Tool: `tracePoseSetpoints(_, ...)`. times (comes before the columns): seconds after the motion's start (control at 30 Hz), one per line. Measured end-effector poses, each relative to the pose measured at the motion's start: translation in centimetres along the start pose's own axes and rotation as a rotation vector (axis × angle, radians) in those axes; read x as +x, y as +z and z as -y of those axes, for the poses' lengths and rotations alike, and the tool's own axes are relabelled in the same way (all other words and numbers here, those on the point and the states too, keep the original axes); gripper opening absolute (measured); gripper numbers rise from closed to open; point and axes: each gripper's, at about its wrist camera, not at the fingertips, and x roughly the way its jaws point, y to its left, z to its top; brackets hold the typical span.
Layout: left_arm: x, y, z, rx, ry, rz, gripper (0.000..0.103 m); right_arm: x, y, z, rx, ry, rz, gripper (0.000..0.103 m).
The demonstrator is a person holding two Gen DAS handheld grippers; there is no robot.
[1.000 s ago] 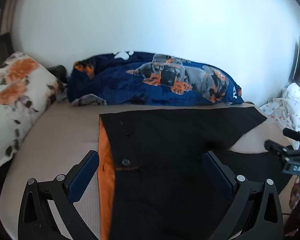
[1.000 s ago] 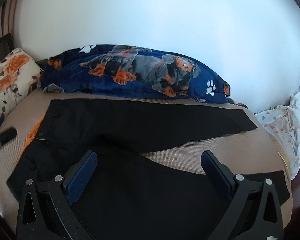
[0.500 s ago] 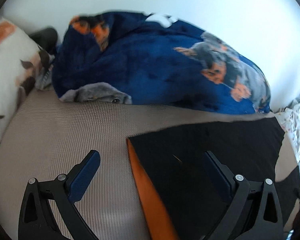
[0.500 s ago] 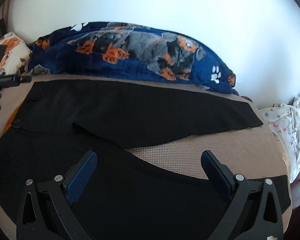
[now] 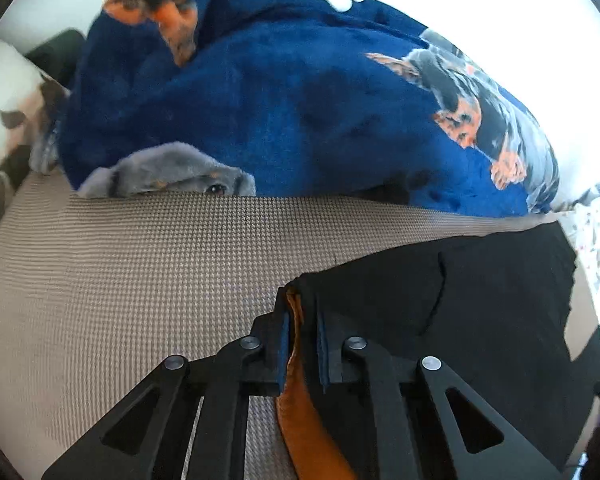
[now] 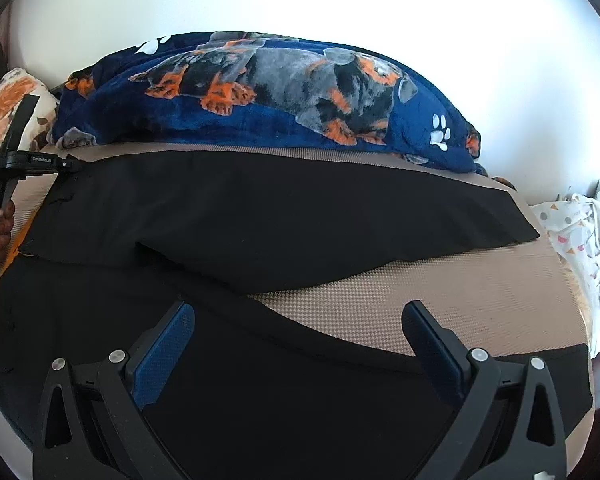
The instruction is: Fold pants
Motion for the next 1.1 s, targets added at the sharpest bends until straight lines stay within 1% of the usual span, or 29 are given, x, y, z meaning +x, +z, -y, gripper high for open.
tracePoseSetpoints(0.07,-1.2,-0.6,1.1,0.011,0.000,0.034,0.010,0.0,0.0,0.1,0.005,0.006,-0.002,0.102)
tracePoseSetpoints(0.1,-1.8,-0.7,1.5,0.013,-0.006,0.048,0.010,0.1,0.2,0.4,0.010,0.022,-0.006,0.102)
tracePoseSetpoints(0.17,-4.1,-1.1,2.6,0.012,-0.030,0.098,0.010,0.2,0.6,1.2,0.030,0.064,-0.009,0.102)
tracePoseSetpoints(0.23,-7.1,-1.6,3.8,0.013,-0.068,0.153,0.010,0.5,1.3,2.8,0.084,0.152,-0.022,0.103)
tracePoseSetpoints(0.27,-9.1,-2.3,5.0,0.033,-0.079,0.192,0.010,0.8,1.7,3.8,0.122,0.214,-0.033,0.103)
tracePoseSetpoints(0.3,-10.8,-2.9,6.1,0.056,-0.085,0.221,0.010,1.3,2.4,5.3,0.189,0.306,-0.048,0.103)
tracePoseSetpoints(0.33,-12.3,-3.6,7.1,0.076,-0.097,0.251,0.010,1.8,2.9,6.6,0.250,0.370,-0.053,0.103)
tracePoseSetpoints(0.37,-13.3,-4.0,8.1,0.088,-0.105,0.272,0.010,2.1,3.3,7.4,0.294,0.411,-0.057,0.103)
tracePoseSetpoints(0.4,-14.9,-5.0,9.1,0.107,-0.119,0.297,0.010,3.0,4.0,8.9,0.373,0.479,-0.071,0.103)
tracePoseSetpoints(0.43,-16.2,-6.1,10.0,0.118,-0.136,0.314,0.010,3.7,4.5,9.8,0.421,0.516,-0.087,0.103)
tracePoseSetpoints(0.47,-16.7,-6.5,10.9,0.125,-0.145,0.323,0.010,4.3,5.2,10.5,0.458,0.551,-0.099,0.103)
tracePoseSetpoints(0.53,-18.1,-8.6,12.3,0.148,-0.159,0.338,0.010,5.2,6.4,10.9,0.490,0.603,-0.106,0.103)
tracePoseSetpoints(0.57,-18.8,-9.9,13.0,0.160,-0.165,0.341,0.010,5.5,7.0,10.8,0.495,0.627,-0.112,0.103)
tracePoseSetpoints(0.67,-19.2,-12.3,14.6,0.174,-0.167,0.337,0.010,6.9,8.4,10.1,0.515,0.710,-0.137,0.103)
tracePoseSetpoints(0.7,-19.4,-13.2,14.9,0.170,-0.171,0.331,0.010,7.9,9.0,9.7,0.538,0.741,-0.164,0.103)
tracePoseSetpoints(0.8,-19.4,-14.9,15.1,0.141,-0.190,0.307,0.010,10.7,9.8,9.0,0.585,0.777,-0.216,0.101)
tracePoseSetpoints(0.87,-19.3,-15.7,15.2,0.127,-0.193,0.297,0.010,12.7,10.3,8.4,0.614,0.775,-0.255,0.099)
tracePoseSetpoints(0.9,-19.3,-15.9,15.1,0.118,-0.196,0.292,0.010,14.0,10.6,7.9,0.637,0.783,-0.288,0.095)
tracePoseSetpoints(0.97,-19.1,-16.2,15.0,0.102,-0.196,0.285,0.010,16.2,11.3,7.1,0.659,0.800,-0.332,0.077)
tracePoseSetpoints(1.0,-18.9,-16.2,14.8,0.094,-0.192,0.280,0.010,16.7,11.3,6.8,0.649,0.798,-0.351,0.043)
tracePoseSetpoints(1.03,-18.8,-16.1,14.5,0.085,-0.186,0.273,0.010,17.1,11.3,6.3,0.641,0.783,-0.366,0.004)
tracePoseSetpoints(1.07,-18.6,-16.1,14.4,0.077,-0.183,0.268,0.010,17.1,11.1,6.1,0.638,0.772,-0.376,0.008)
tracePoseSetpoints(1.1,-18.6,-16.1,14.0,0.066,-0.177,0.263,0.010,16.7,10.6,5.8,0.628,0.762,-0.368,0.007)
